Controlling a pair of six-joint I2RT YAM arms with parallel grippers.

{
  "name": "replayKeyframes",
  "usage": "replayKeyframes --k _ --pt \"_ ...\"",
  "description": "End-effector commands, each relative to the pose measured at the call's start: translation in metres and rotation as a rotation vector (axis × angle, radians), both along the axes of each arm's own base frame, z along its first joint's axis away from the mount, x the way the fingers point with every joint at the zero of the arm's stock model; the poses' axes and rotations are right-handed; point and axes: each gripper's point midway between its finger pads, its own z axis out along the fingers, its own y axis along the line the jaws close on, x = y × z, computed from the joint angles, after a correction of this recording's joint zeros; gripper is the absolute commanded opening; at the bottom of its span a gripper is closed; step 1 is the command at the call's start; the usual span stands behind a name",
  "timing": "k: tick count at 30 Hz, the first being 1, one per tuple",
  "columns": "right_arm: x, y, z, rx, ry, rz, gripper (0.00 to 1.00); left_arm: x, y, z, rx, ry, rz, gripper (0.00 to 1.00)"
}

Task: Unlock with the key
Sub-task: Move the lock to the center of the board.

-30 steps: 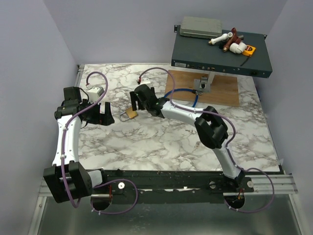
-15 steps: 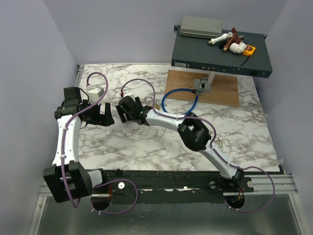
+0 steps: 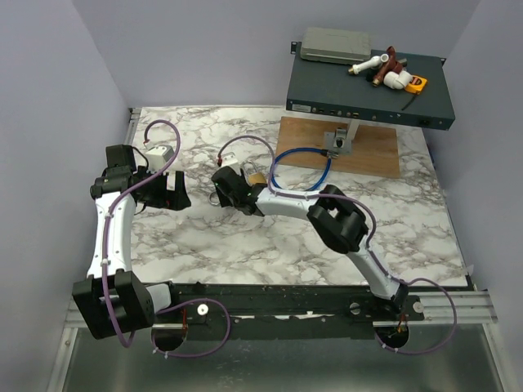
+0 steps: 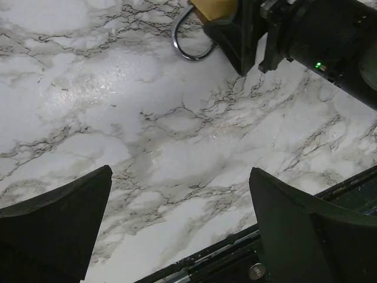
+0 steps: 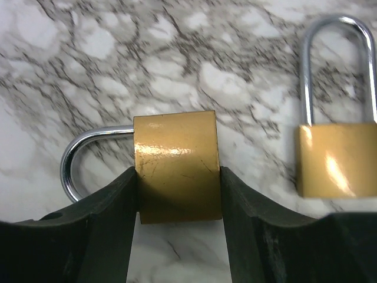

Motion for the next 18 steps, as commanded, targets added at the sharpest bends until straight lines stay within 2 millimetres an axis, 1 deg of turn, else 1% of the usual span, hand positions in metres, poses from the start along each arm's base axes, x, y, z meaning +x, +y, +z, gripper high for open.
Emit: replayKeyframes --k 1,4,7,8,10,15,16,17,18 --pt "-0.042 -0.048 -0.028 -0.078 0.087 -0.071 0.51 0.001 0.000 0.014 0.003 -0.040 -0.002 0.98" --pt "-0.066 -0.069 -0.033 -0.090 0.103 -0.121 0.48 -0.001 -0.003 0.014 -0.009 -0.038 -0.009 0.98" --pt "-0.085 -0.085 -0.033 -0.099 0.107 -0.182 0.47 -0.004 -0.007 0.012 -0.025 -0.033 -0.026 0.98" --pt "-0.088 -0.091 -0.035 -0.100 0.117 -0.196 0.47 -0.005 -0.008 0.012 -0.028 -0.032 -0.032 0.99" --pt "-0.091 -0.101 -0.032 -0.105 0.112 -0.229 0.47 -0.008 -0.010 0.009 -0.032 -0.021 -0.045 0.98" --pt "-0.095 -0.123 -0.015 -0.108 0.092 -0.279 0.48 -0.013 -0.016 0.009 -0.038 -0.012 -0.075 0.99" --pt "-0.096 -0.125 -0.010 -0.092 0.092 -0.284 0.49 -0.014 -0.018 0.009 -0.038 -0.012 -0.083 0.99" --pt "-0.099 -0.126 -0.006 -0.079 0.096 -0.281 0.55 -0.015 -0.020 0.009 -0.038 -0.013 -0.091 0.98" --pt "-0.102 -0.125 -0.003 -0.065 0.102 -0.265 0.63 -0.016 -0.021 0.010 -0.039 -0.014 -0.097 0.99"
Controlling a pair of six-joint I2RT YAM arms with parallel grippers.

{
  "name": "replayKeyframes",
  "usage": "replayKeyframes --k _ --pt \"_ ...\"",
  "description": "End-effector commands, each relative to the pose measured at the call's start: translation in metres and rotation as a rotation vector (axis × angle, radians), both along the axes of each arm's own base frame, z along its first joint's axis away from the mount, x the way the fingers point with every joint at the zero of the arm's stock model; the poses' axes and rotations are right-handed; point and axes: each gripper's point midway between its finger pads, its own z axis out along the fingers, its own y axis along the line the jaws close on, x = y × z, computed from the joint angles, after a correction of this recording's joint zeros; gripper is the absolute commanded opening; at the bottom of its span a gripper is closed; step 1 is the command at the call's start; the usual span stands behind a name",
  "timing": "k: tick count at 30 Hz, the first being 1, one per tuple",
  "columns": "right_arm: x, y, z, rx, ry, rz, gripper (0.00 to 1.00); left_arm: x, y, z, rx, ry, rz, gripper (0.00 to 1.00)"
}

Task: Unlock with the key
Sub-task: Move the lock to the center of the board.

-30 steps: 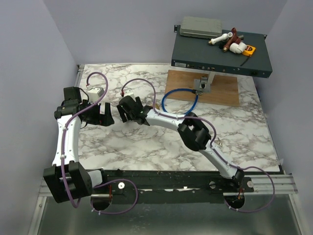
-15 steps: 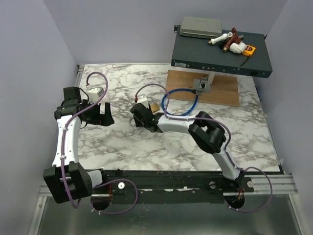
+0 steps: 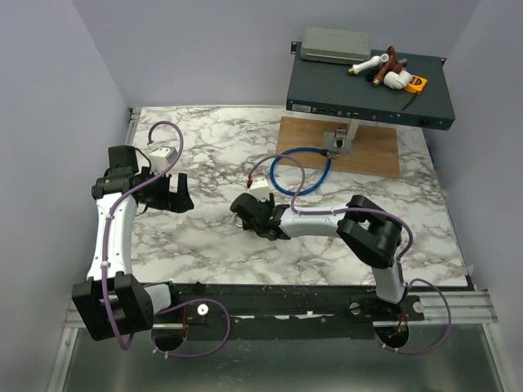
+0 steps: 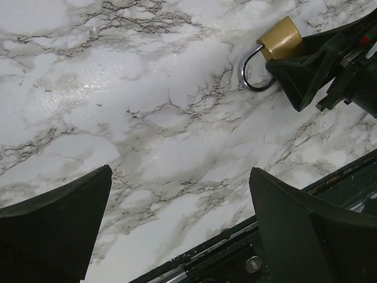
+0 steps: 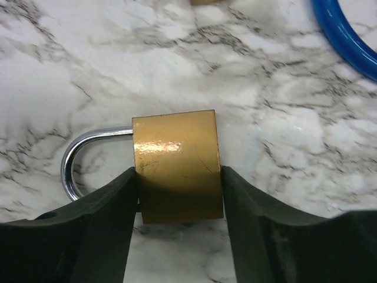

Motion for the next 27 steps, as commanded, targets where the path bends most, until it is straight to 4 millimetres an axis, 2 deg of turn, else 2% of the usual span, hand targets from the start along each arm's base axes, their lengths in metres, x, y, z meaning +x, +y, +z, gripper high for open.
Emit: replayKeyframes --k 1,4,8,10,12,17,19,21,23,27 --pt "-0.018 -0.030 0.004 -0.035 0.039 -0.034 0.70 -0.010 -0.015 0.008 -0.025 -0.018 -0.068 0.98" --pt "-0.019 -0.026 0.025 0.004 0.030 -0.007 0.81 -0.011 -0.020 0.009 -0.025 -0.014 -0.086 0.98" --pt "-0.019 -0.027 0.073 0.083 -0.019 -0.001 0.83 -0.013 -0.025 0.012 -0.027 -0.015 -0.114 0.98" --pt "-0.021 -0.037 0.086 0.087 -0.027 -0.018 0.83 -0.014 -0.027 0.015 -0.027 -0.022 -0.129 0.99" --pt "-0.020 -0.058 0.088 0.076 -0.010 -0.065 0.83 -0.016 -0.029 0.016 -0.026 -0.023 -0.145 0.98" --pt "-0.014 -0.146 0.067 0.076 0.079 -0.246 0.81 -0.024 -0.038 0.015 -0.023 -0.023 -0.201 0.99" --pt "-0.011 -0.174 0.064 0.098 0.097 -0.298 0.80 -0.026 -0.043 0.013 -0.016 -0.021 -0.223 0.99" --pt "-0.009 -0.194 0.063 0.101 0.096 -0.328 0.80 -0.029 -0.046 0.009 -0.006 -0.012 -0.240 0.98" --pt "-0.007 -0.205 0.060 0.095 0.101 -0.347 0.80 -0.029 -0.049 0.007 0.002 -0.008 -0.250 0.98" --pt "0.001 -0.215 0.046 0.088 0.130 -0.355 0.80 -0.031 -0.055 0.006 -0.005 -0.004 -0.267 0.98"
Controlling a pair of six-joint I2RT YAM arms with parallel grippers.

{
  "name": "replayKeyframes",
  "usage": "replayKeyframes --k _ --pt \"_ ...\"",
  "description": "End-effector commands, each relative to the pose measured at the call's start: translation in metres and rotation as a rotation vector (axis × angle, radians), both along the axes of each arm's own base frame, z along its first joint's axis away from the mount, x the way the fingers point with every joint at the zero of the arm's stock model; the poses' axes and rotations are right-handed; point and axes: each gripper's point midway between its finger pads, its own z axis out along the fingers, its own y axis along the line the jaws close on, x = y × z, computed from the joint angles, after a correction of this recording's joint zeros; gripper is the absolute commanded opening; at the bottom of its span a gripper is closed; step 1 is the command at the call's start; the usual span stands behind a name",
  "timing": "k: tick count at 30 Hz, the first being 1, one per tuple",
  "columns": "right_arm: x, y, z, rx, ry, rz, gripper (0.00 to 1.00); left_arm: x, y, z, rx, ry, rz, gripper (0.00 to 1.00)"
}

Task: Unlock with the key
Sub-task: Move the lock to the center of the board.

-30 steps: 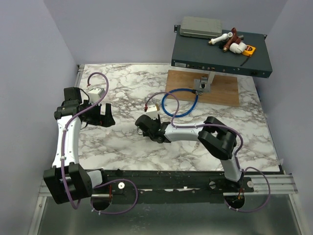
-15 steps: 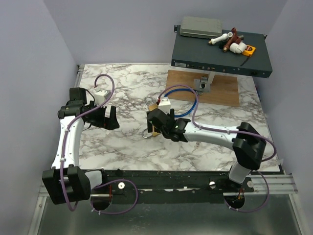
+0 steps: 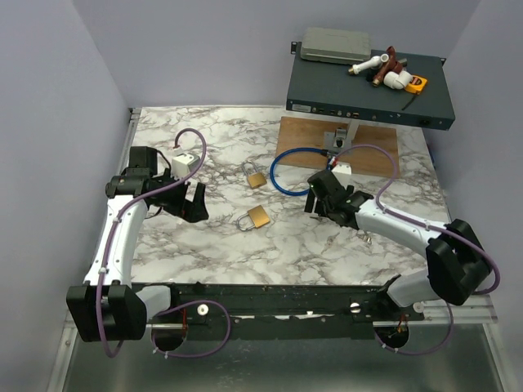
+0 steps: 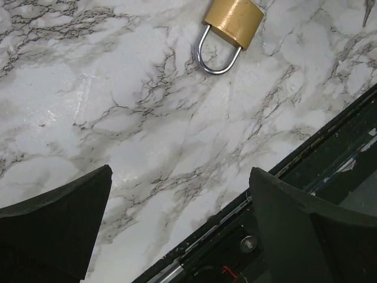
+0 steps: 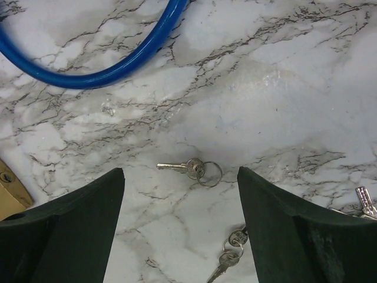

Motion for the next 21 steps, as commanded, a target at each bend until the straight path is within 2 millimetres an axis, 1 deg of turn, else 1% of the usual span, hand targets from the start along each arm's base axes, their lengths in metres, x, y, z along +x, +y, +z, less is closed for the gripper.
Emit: replayKeyframes --k 1,5,8,9,11,12,14,15,16,21 --pt "0.003 -0.002 -0.012 0.029 0.038 0.028 0.80 -0.006 -0.007 0.003 -0.004 -0.012 -0.033 0.99" --pt "0.011 -0.003 -0.022 0.020 0.044 0.049 0.77 -0.009 -0.007 0.003 0.005 -0.012 -0.038 0.99" --pt "0.009 -0.001 -0.032 0.018 0.064 0.077 0.74 -0.009 -0.005 0.002 0.015 -0.012 -0.035 0.99" --pt "0.007 0.001 -0.036 0.025 0.077 0.087 0.73 -0.009 -0.004 0.002 0.019 -0.011 -0.033 0.98" --pt "0.000 0.002 -0.045 0.040 0.105 0.094 0.66 -0.008 -0.004 0.002 0.021 -0.013 -0.029 0.99" --pt "-0.003 0.004 -0.047 0.054 0.115 0.098 0.62 -0.008 -0.003 0.003 0.023 -0.013 -0.026 0.99" --pt "-0.012 0.006 -0.050 0.085 0.130 0.107 0.58 -0.007 -0.004 0.003 0.021 -0.011 -0.023 0.99" --pt "-0.015 0.006 -0.050 0.101 0.133 0.112 0.57 -0.007 -0.004 0.003 0.020 -0.011 -0.021 0.99" --pt "-0.018 0.007 -0.050 0.112 0.134 0.113 0.57 -0.009 -0.011 0.003 0.019 -0.009 -0.049 0.98" --pt "-0.028 0.005 -0.056 0.119 0.157 0.123 0.57 -0.008 -0.014 0.003 0.021 -0.007 -0.055 0.99"
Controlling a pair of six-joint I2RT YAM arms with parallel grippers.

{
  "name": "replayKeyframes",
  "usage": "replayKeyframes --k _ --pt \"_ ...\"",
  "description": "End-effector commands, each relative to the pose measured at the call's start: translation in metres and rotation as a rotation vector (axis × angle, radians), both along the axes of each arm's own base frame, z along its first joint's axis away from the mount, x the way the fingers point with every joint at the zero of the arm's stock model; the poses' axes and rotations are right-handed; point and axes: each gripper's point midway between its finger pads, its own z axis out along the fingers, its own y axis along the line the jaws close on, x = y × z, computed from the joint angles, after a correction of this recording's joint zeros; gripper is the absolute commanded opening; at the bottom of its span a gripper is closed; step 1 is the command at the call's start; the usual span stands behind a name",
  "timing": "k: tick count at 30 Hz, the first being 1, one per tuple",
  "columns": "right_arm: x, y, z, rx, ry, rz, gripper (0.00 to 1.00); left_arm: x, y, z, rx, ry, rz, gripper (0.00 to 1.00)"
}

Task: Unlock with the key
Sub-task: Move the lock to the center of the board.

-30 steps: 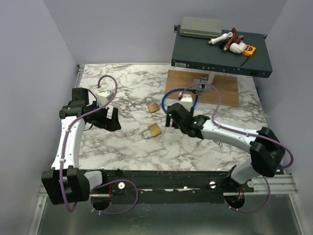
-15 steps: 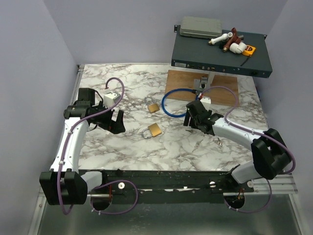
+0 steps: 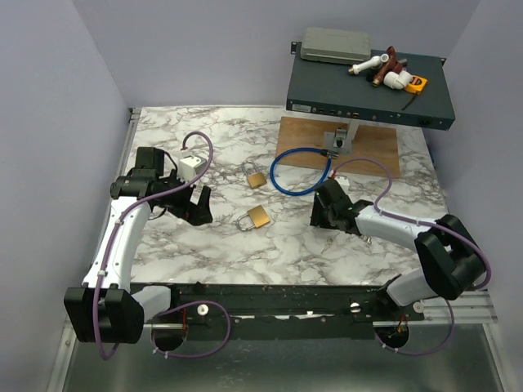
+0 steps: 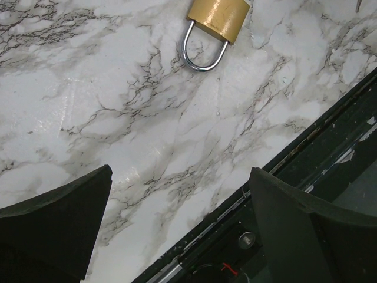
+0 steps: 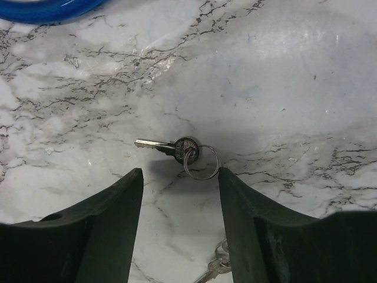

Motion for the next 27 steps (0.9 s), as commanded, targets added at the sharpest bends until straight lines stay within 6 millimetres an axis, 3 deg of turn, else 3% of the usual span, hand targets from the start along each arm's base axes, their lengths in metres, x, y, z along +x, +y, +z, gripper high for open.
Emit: replayKeyframes --k 1,6,11,14,20,27 --pt "-0.008 0.006 -0.004 0.048 0.022 0.019 0.56 -0.001 -0.002 0.002 0.012 -0.004 -0.007 0.98" --pt "-0.012 0.010 -0.009 0.065 0.042 0.033 0.43 -0.002 -0.001 0.004 0.028 -0.012 -0.010 0.98" --pt "-0.009 0.003 0.003 0.046 0.013 0.007 0.36 -0.002 0.000 0.004 0.039 -0.014 -0.013 0.98" --pt "-0.005 0.001 0.016 0.024 -0.007 0.010 0.36 -0.003 0.001 0.003 0.046 -0.012 -0.017 0.98" --pt "0.008 -0.007 0.038 -0.039 -0.056 0.012 0.52 -0.003 0.002 0.000 0.054 -0.012 -0.020 0.98" --pt "0.026 0.001 0.029 -0.055 -0.081 0.066 0.52 -0.007 0.002 -0.002 0.055 -0.018 -0.028 0.99"
